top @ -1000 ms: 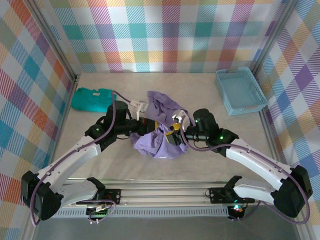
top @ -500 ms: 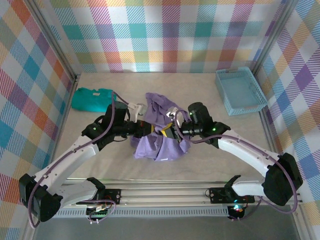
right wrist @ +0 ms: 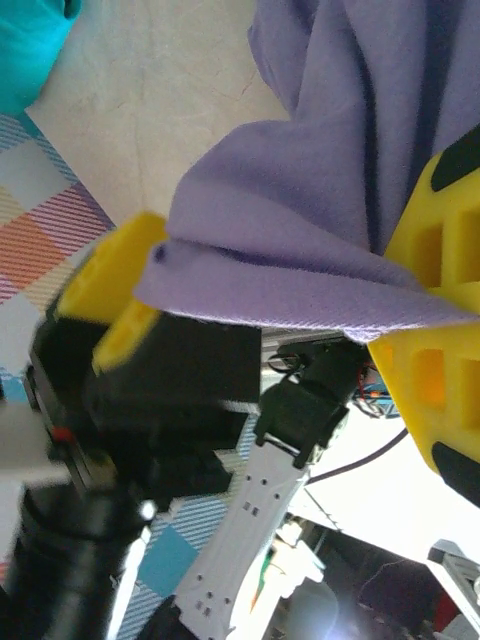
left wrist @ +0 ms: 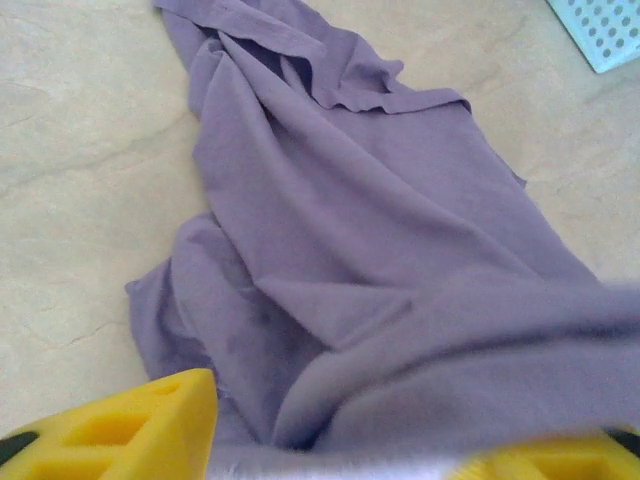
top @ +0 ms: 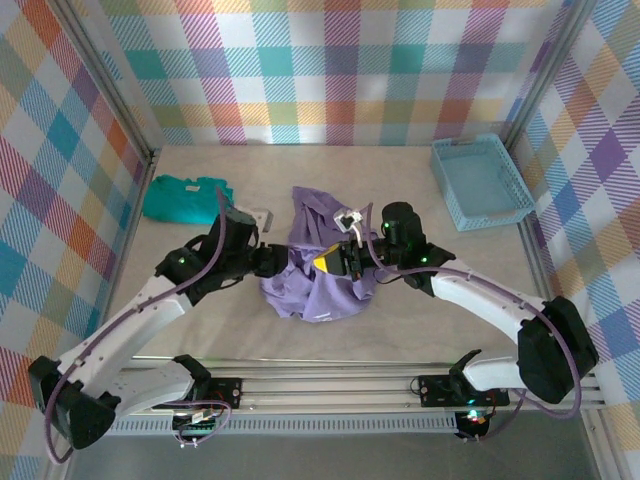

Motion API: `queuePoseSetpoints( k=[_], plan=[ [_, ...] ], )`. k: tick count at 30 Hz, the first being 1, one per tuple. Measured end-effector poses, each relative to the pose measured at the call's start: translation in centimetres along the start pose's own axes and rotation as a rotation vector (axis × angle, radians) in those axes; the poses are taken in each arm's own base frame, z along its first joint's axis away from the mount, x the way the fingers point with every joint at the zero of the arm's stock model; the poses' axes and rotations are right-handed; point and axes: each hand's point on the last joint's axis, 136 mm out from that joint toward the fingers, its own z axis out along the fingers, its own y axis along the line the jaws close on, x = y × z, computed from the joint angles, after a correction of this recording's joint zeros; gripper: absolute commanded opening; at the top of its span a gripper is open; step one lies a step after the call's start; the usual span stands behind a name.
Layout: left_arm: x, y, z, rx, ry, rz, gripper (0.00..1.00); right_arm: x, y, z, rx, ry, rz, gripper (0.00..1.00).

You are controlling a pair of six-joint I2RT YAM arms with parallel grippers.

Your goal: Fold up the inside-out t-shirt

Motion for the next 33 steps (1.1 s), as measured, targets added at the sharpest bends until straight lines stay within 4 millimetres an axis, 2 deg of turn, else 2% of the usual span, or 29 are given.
queuePoseSetpoints(
  k=[2, 5, 9, 14, 16, 18, 25, 29, 33],
  plan=[
    [0.3, -0.5, -1.1, 0.017, -0.013, -0.009, 0.57, -0.2, -0.4, 0.1, 0.016, -0.009, 0.024, 0.0],
    [1.0, -1.4, -1.7, 0.055, 0.007, -0.041, 0.51, -0.3, -1.0, 0.1, 0.045, -0.021, 0.058, 0.0],
    [2.2, -3.1, -1.1, 0.114, 0.069, -0.079, 0.47, -0.5, -1.6, 0.1, 0.075, -0.035, 0.093, 0.0],
    [3.1, -4.7, 0.1, 0.182, 0.125, -0.144, 0.54, -0.7, -1.9, 0.1, 0.094, -0.047, 0.111, 0.0],
    [3.0, -4.9, 1.0, 0.178, 0.133, -0.168, 0.54, -0.7, -2.0, 0.0, 0.098, -0.05, 0.114, 0.0],
    [3.0, -4.9, 2.0, 0.17, 0.139, -0.187, 0.49, -0.7, -2.0, 0.0, 0.103, -0.052, 0.115, 0.0],
    [3.7, -4.7, 4.9, 0.146, 0.153, -0.251, 0.2, -0.7, -1.8, -0.6, 0.122, -0.07, 0.102, 0.0],
    [3.0, -4.7, 5.2, 0.172, 0.111, -0.26, 0.02, -0.7, -1.4, -1.2, 0.145, -0.078, 0.08, 0.0],
    [1.7, -4.8, 3.7, 0.296, 0.009, -0.261, 0.0, -0.5, -1.5, -2.4, 0.189, -0.077, 0.067, 0.04]
  ],
)
